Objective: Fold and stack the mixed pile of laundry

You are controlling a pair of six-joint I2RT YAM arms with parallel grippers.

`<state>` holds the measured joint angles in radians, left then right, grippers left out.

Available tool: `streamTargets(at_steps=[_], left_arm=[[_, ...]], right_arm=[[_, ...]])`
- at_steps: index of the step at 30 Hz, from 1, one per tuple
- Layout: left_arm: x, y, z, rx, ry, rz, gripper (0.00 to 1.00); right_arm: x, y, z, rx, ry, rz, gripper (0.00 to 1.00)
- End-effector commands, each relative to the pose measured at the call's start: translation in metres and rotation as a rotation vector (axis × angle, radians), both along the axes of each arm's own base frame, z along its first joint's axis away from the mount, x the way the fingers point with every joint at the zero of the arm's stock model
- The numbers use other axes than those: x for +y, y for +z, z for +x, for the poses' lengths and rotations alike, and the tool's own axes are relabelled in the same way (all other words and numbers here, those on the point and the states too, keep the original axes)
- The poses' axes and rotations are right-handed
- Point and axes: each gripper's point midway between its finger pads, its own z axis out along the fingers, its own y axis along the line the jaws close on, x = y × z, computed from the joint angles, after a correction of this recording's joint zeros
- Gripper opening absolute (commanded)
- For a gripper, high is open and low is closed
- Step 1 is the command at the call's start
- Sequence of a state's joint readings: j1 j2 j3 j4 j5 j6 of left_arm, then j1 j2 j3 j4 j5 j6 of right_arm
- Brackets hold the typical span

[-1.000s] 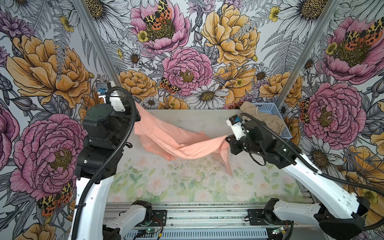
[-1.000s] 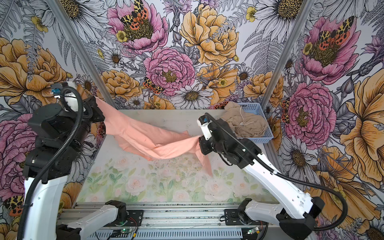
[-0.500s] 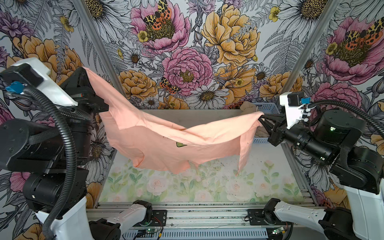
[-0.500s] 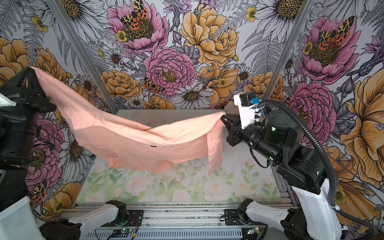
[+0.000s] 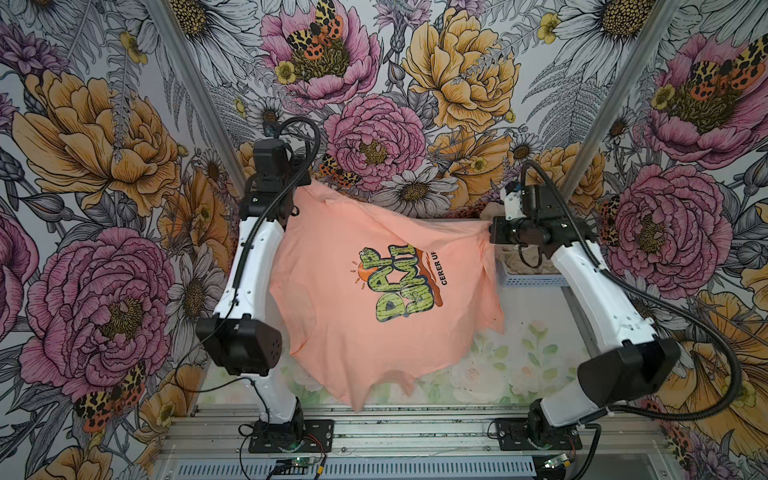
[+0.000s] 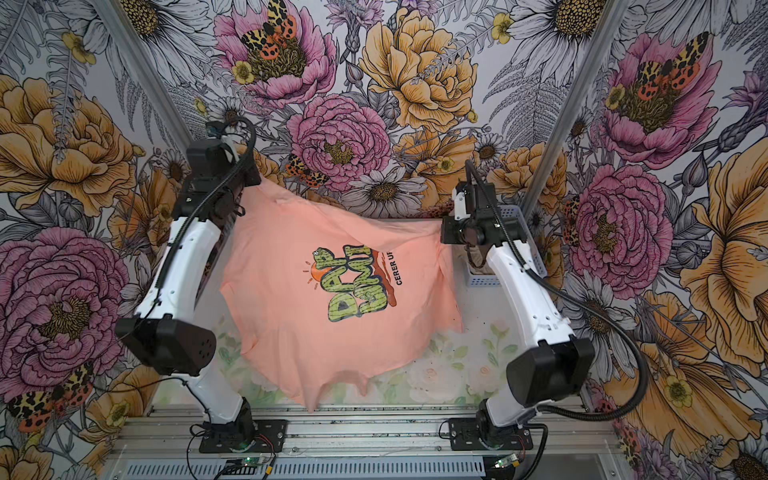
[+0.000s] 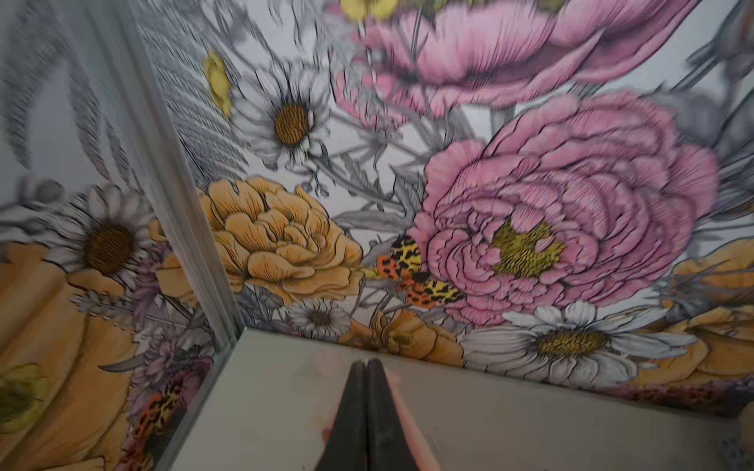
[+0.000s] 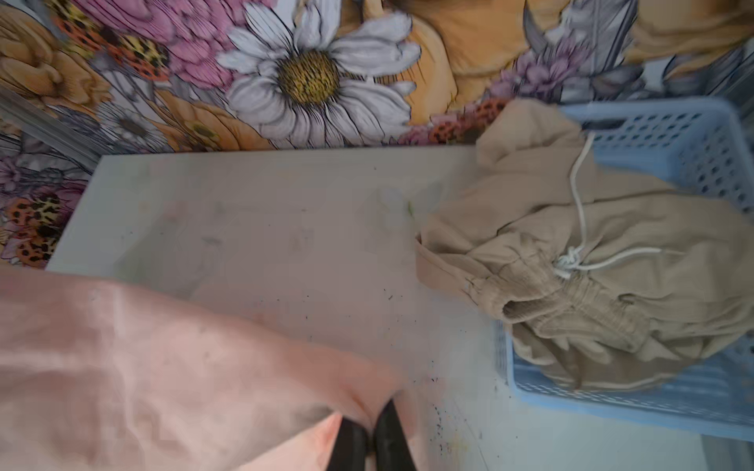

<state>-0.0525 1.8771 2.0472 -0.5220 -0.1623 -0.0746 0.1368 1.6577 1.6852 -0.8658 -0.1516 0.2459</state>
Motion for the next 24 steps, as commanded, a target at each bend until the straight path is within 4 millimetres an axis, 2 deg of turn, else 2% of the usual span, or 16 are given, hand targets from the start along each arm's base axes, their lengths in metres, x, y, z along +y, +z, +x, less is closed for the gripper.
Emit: streamTargets(at_steps=[1,3,5,6,8,10,11,13,15,17,18,19,22,24], left_arm=[[-0.005,-0.069,0.037,0.109,-0.037,-0.076,0.00],[-0.004,-0.120,0.056,0.189,-0.028,-0.107,0.00],[-0.002,-0.157,0.068,0.243,-0.008,-0.125,0.00],[0.000,-0.167,0.071,0.256,0.002,-0.129,0.16],[0.006,-0.183,0.073,0.280,0.028,-0.133,0.61],[0.011,-0.189,0.067,0.297,0.055,-0.133,0.91],[0.013,-0.187,0.063,0.299,0.063,-0.131,0.98],[0.014,-0.185,0.046,0.313,0.081,-0.143,0.99],[0.012,-0.182,0.023,0.330,0.095,-0.168,0.99],[0.004,-0.186,-0.013,0.368,0.101,-0.210,0.99],[-0.003,-0.193,-0.030,0.397,0.098,-0.227,0.99],[-0.012,-0.187,-0.054,0.406,0.097,-0.246,0.99],[-0.048,-0.210,-0.124,0.505,0.073,-0.267,0.97],[-0.077,-0.230,-0.167,0.572,0.037,-0.290,0.90]], right_arm=[[0.008,-0.048,0.035,0.075,-0.021,0.082,0.00],[0.013,-0.075,0.053,0.116,-0.033,0.103,0.00],[0.013,-0.093,0.069,0.138,-0.052,0.097,0.00],[0.012,-0.096,0.075,0.139,-0.061,0.088,0.04],[0.009,-0.094,0.082,0.127,-0.079,0.080,0.28],[0.007,-0.084,0.083,0.106,-0.087,0.078,0.44],[0.007,-0.079,0.080,0.097,-0.088,0.072,0.48],[0.008,-0.067,0.069,0.079,-0.087,0.062,0.54],[0.011,-0.062,0.051,0.081,-0.076,0.058,0.55],[0.018,-0.064,0.026,0.097,-0.054,0.050,0.56],[0.022,-0.064,0.014,0.102,-0.042,0.050,0.56],[0.026,-0.070,-0.002,0.124,-0.024,0.047,0.57],[0.045,-0.087,-0.047,0.177,0.039,0.047,0.56],[0.056,-0.099,-0.072,0.215,0.077,0.053,0.57]])
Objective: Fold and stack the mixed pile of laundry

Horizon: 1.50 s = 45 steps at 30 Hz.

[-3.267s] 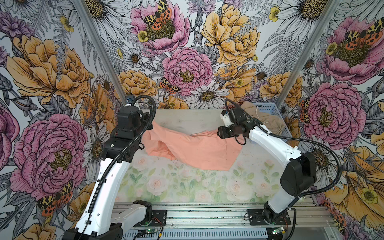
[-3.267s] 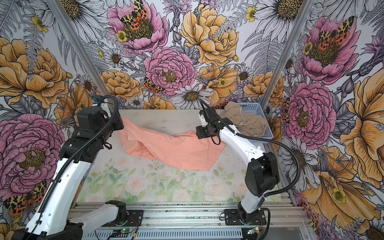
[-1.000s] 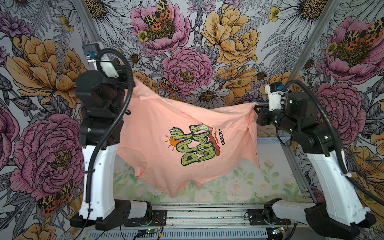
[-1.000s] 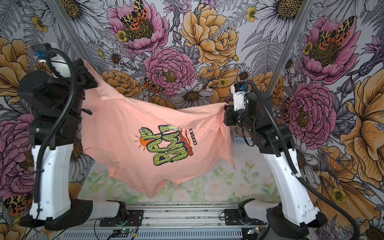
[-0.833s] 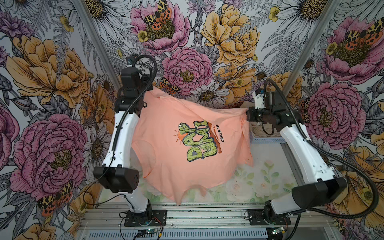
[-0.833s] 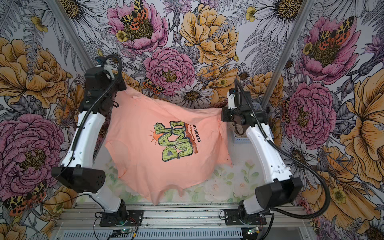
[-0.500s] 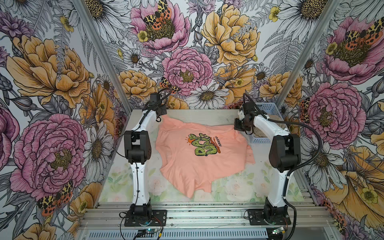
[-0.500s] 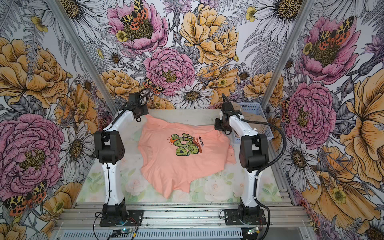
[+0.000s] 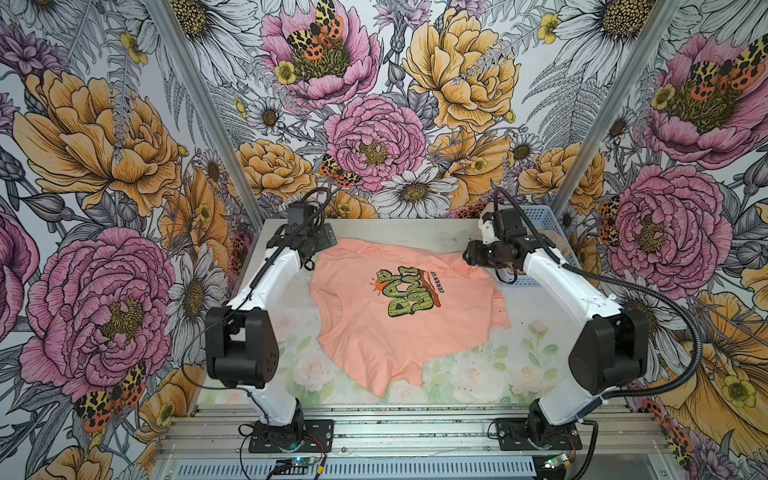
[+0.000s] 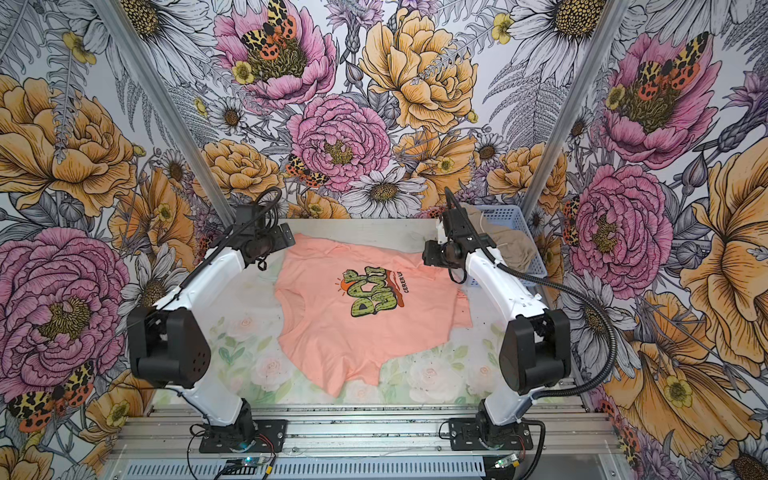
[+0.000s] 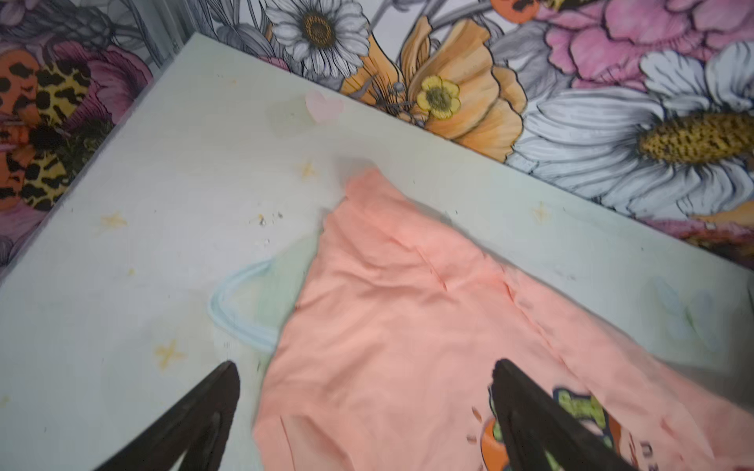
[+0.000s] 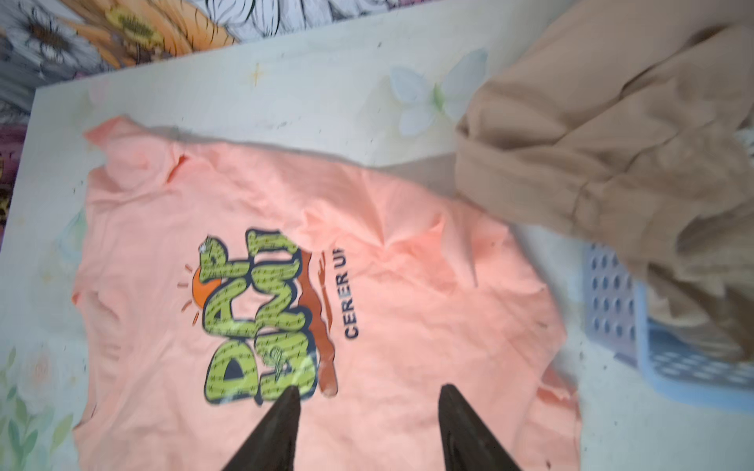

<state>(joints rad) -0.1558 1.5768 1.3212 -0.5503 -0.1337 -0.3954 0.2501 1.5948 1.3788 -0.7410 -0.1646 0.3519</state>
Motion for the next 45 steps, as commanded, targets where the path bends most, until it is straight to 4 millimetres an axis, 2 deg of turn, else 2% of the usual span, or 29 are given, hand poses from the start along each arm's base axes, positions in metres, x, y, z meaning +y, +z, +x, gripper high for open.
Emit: streamTargets(at_steps=[1,3,5,7,12,16,21,26,30,37,42,44,45], left_arm=[[-0.045,-0.056,-0.075,0.177,-0.012,-0.073,0.86],[-0.065,-0.085,-0.116,0.253,-0.018,-0.128,0.82],[-0.074,-0.112,-0.146,0.319,-0.003,-0.163,0.79],[-0.077,-0.132,-0.165,0.347,0.011,-0.175,0.75],[-0.081,-0.170,-0.186,0.447,-0.003,-0.154,0.64],[-0.067,-0.190,-0.185,0.503,0.029,-0.092,0.51],[-0.038,-0.199,-0.171,0.524,0.096,-0.055,0.41],[-0.020,-0.197,-0.140,0.520,0.114,-0.042,0.38],[-0.013,-0.191,-0.111,0.512,0.107,-0.010,0.37],[0.014,-0.200,-0.060,0.515,0.106,0.025,0.36],[0.019,-0.196,-0.018,0.478,0.077,-0.010,0.35],[0.019,-0.190,-0.007,0.460,0.070,-0.025,0.39],[0.018,-0.182,-0.003,0.443,0.067,-0.034,0.46]], right_arm=[[0.016,-0.031,-0.043,0.091,0.056,0.004,0.56],[0.017,-0.044,-0.060,0.124,0.072,-0.008,0.56],[0.013,-0.055,-0.072,0.145,0.069,-0.023,0.56],[0.010,-0.060,-0.079,0.151,0.069,-0.030,0.56],[0.006,-0.069,-0.083,0.160,0.067,-0.053,0.57],[0.000,-0.072,-0.081,0.157,0.044,-0.074,0.57],[-0.010,-0.081,-0.082,0.174,0.000,-0.097,0.58],[-0.012,-0.090,-0.079,0.187,-0.013,-0.088,0.58],[-0.002,-0.096,-0.078,0.202,0.001,-0.061,0.58],[0.003,-0.096,-0.077,0.201,0.011,-0.058,0.59],[0.004,-0.101,-0.076,0.208,0.018,-0.062,0.60],[0.005,-0.102,-0.075,0.211,0.021,-0.059,0.60],[0.005,-0.102,-0.076,0.212,0.023,-0.059,0.60]])
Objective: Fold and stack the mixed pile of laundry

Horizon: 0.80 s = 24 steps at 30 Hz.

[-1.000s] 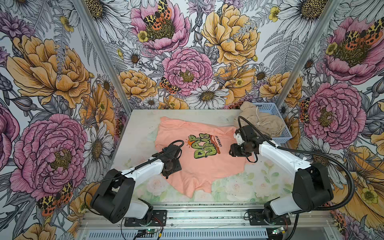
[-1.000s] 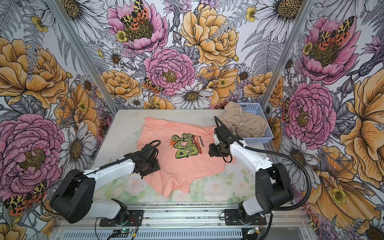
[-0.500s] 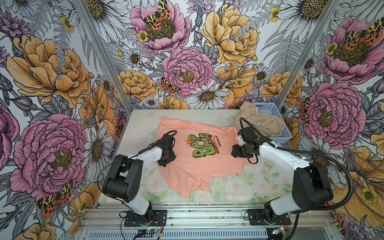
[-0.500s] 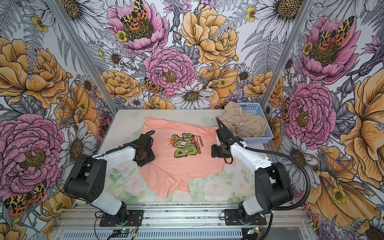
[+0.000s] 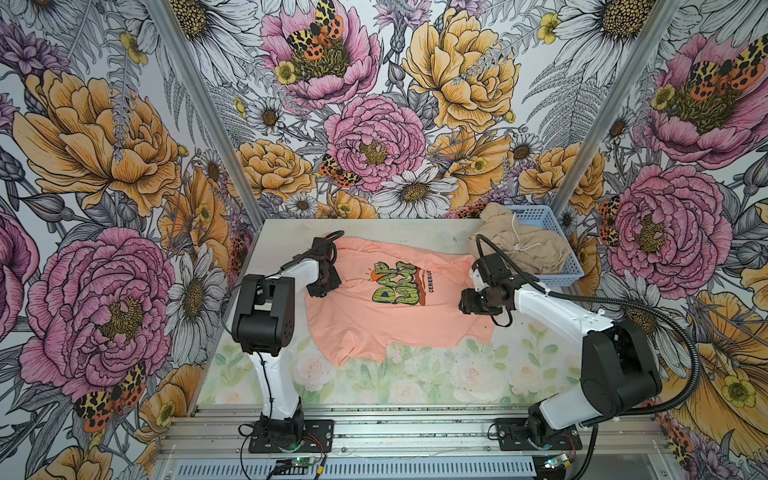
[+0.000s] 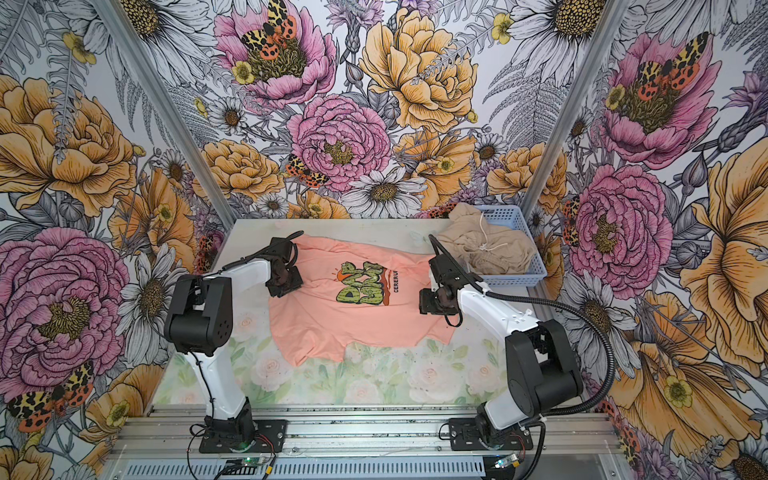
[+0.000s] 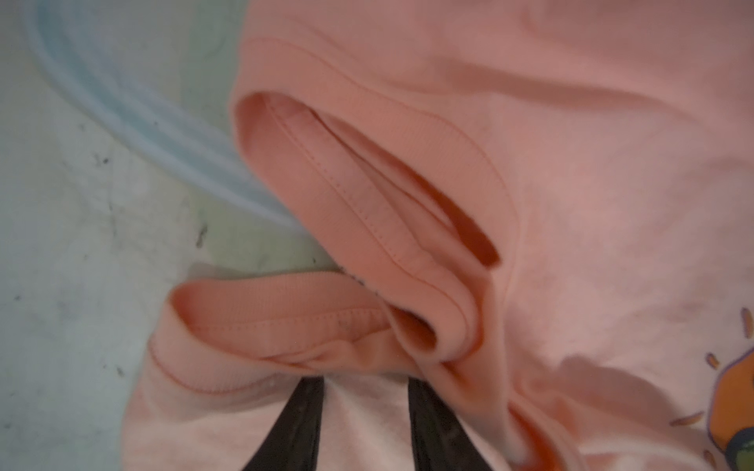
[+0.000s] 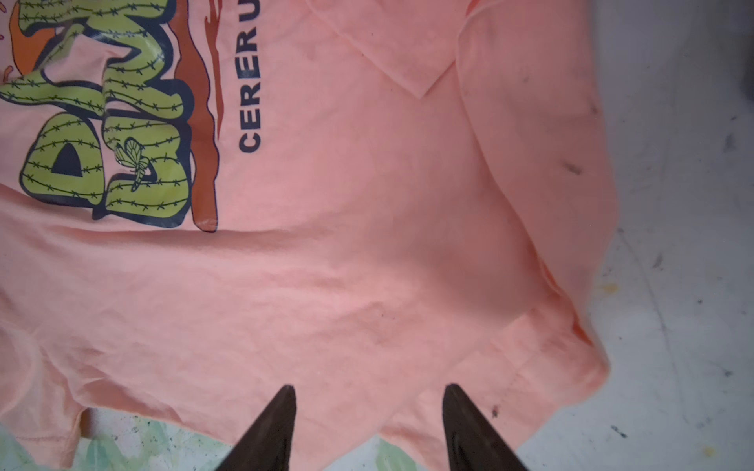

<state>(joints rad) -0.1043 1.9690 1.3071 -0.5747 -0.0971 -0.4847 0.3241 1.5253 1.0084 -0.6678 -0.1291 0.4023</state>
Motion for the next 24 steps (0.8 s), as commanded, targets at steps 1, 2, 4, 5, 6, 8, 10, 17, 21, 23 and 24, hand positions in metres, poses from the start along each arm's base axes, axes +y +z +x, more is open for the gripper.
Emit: streamTargets(at_steps=[1,2,4,5,6,8,10,17,21,23,24], left_arm=[[-0.001,0.008,0.004,-0.006,-0.038,-0.024,0.56],[-0.004,0.020,0.003,-0.030,-0.042,-0.022,0.64],[-0.009,0.042,-0.009,-0.060,-0.057,0.000,0.73],[-0.011,0.057,-0.020,-0.080,-0.059,0.013,0.76],[-0.014,0.061,-0.032,-0.079,-0.062,0.018,0.78],[-0.019,0.063,-0.064,-0.071,-0.051,0.004,0.80],[-0.025,0.060,-0.092,-0.064,-0.032,-0.026,0.81],[-0.039,0.048,-0.157,-0.057,0.002,-0.060,0.81],[-0.036,0.050,-0.160,-0.058,0.006,-0.040,0.81],[-0.035,0.053,-0.159,-0.060,0.004,-0.034,0.81],[-0.035,0.055,-0.159,-0.063,0.003,-0.034,0.81]], right_arm=[[0.005,0.001,0.004,-0.011,0.010,0.012,0.60],[0.002,0.002,0.001,-0.007,0.003,-0.001,0.60],[-0.010,-0.001,-0.007,0.010,-0.026,-0.049,0.61],[-0.019,-0.003,-0.013,0.021,-0.055,-0.078,0.62],[-0.026,-0.005,-0.019,0.029,-0.081,-0.093,0.63],[-0.036,-0.011,-0.031,0.053,-0.134,-0.093,0.64],[-0.041,-0.017,-0.041,0.073,-0.173,-0.088,0.64],[-0.043,-0.042,-0.066,0.129,-0.237,-0.052,0.54],[-0.037,-0.051,-0.063,0.147,-0.248,-0.008,0.48],[-0.036,-0.056,-0.064,0.159,-0.258,0.002,0.42],[-0.036,-0.058,-0.065,0.160,-0.263,0.002,0.41]])
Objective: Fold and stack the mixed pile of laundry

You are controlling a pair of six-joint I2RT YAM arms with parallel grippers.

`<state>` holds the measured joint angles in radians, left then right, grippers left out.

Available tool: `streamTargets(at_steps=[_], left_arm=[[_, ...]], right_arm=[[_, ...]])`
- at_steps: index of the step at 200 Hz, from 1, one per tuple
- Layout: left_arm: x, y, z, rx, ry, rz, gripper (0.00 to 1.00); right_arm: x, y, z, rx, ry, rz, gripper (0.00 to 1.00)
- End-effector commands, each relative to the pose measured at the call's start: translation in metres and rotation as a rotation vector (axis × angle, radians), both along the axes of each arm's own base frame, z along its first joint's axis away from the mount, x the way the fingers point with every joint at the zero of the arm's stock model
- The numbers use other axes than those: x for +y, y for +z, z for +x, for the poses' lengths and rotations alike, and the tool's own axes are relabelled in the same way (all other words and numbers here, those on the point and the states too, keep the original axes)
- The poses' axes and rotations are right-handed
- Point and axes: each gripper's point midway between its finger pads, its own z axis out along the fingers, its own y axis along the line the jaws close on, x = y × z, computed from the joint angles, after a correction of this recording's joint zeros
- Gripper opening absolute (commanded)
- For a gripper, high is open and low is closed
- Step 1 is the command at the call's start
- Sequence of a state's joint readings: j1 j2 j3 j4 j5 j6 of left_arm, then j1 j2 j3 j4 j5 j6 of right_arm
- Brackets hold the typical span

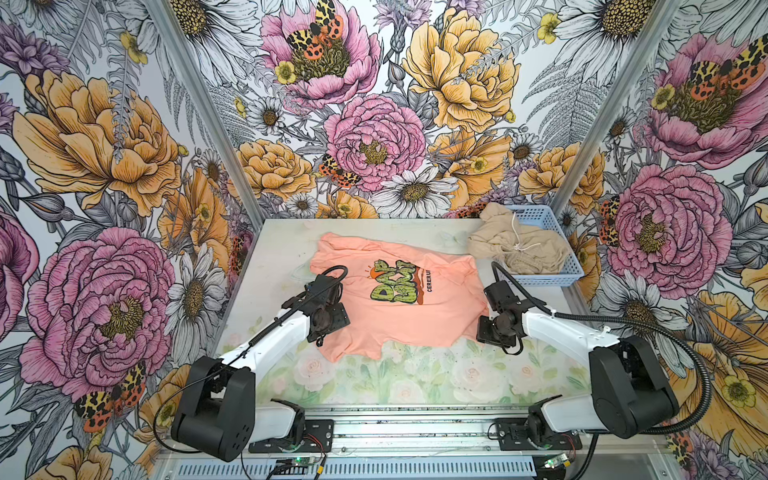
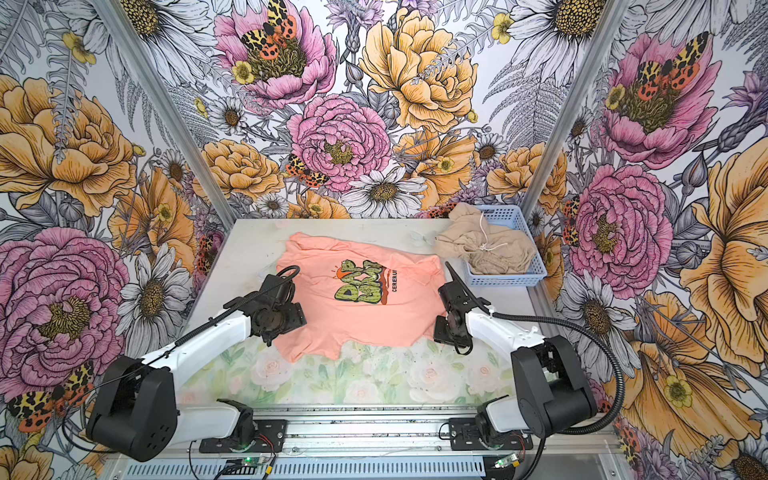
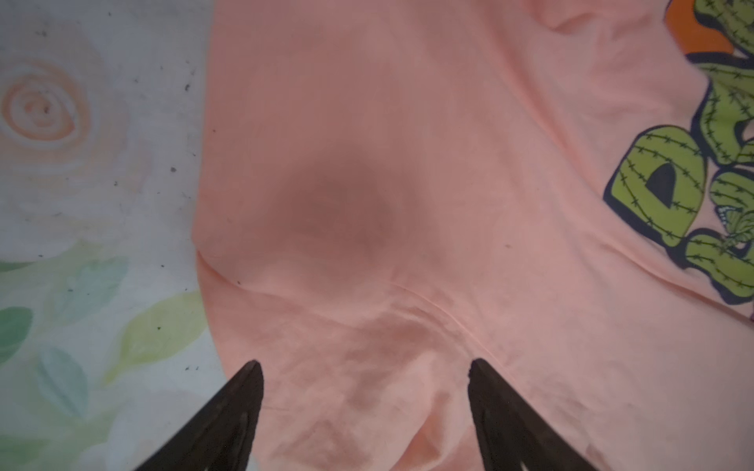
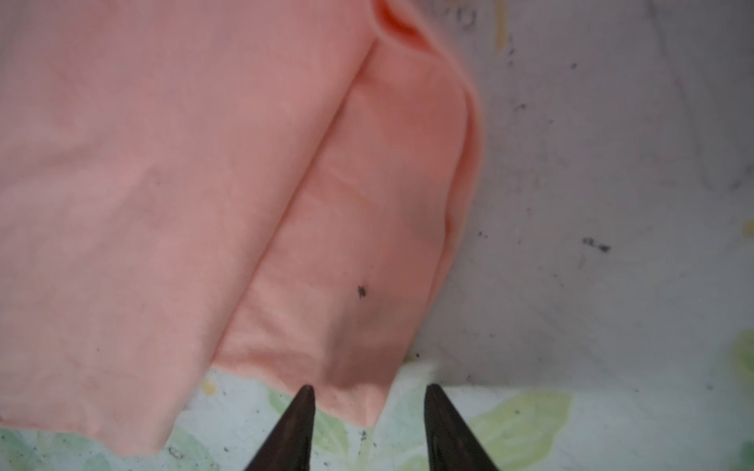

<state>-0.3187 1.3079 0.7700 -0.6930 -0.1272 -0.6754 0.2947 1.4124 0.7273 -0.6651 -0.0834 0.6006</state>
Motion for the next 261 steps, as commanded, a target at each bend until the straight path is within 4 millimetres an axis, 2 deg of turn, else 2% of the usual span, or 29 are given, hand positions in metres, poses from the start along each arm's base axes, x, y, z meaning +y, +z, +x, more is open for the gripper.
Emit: streamTargets(at_steps=[1,39,69,86,112,133,148,184,206,224,244,253,261], left_arm=[[0.005,0.014,0.006,-0.046,0.031,0.015,0.80],[0.007,0.013,0.000,-0.036,0.035,0.021,0.80],[0.013,0.008,-0.013,-0.009,0.054,0.030,0.80],[0.015,0.002,-0.024,0.015,0.073,0.027,0.79],[0.021,-0.010,-0.042,0.047,0.119,0.028,0.76],[0.021,-0.018,-0.050,0.060,0.144,0.027,0.73],[0.017,-0.024,-0.054,0.078,0.133,0.044,0.71],[0.003,-0.045,-0.062,0.137,0.087,0.068,0.67],[0.006,-0.056,-0.062,0.148,0.104,0.095,0.53],[0.007,-0.052,-0.059,0.131,0.103,0.106,0.31],[0.007,-0.028,-0.054,0.066,0.109,0.097,0.08],[0.009,-0.012,-0.053,0.032,0.112,0.104,0.01],[0.012,0.003,-0.053,0.002,0.115,0.113,0.00]], right_arm=[[0.005,-0.005,0.008,-0.026,-0.038,0.039,0.38],[0.009,-0.013,0.009,-0.011,-0.023,0.050,0.25],[0.009,-0.015,0.006,-0.003,0.002,0.047,0.00],[0.007,0.004,0.005,-0.038,-0.004,0.058,0.00],[-0.004,0.061,0.004,-0.168,-0.046,0.058,0.00],[-0.013,0.093,0.002,-0.227,-0.067,0.055,0.00],[-0.014,0.103,0.002,-0.239,-0.065,0.063,0.00],[-0.010,0.109,0.004,-0.248,-0.070,0.088,0.00],[-0.010,0.116,0.007,-0.269,-0.069,0.094,0.00],[-0.008,0.125,0.007,-0.287,-0.064,0.106,0.00],[-0.011,0.138,0.003,-0.306,-0.064,0.100,0.00],[-0.014,0.148,0.001,-0.323,-0.064,0.095,0.00],[-0.018,0.159,-0.003,-0.341,-0.069,0.088,0.00]])
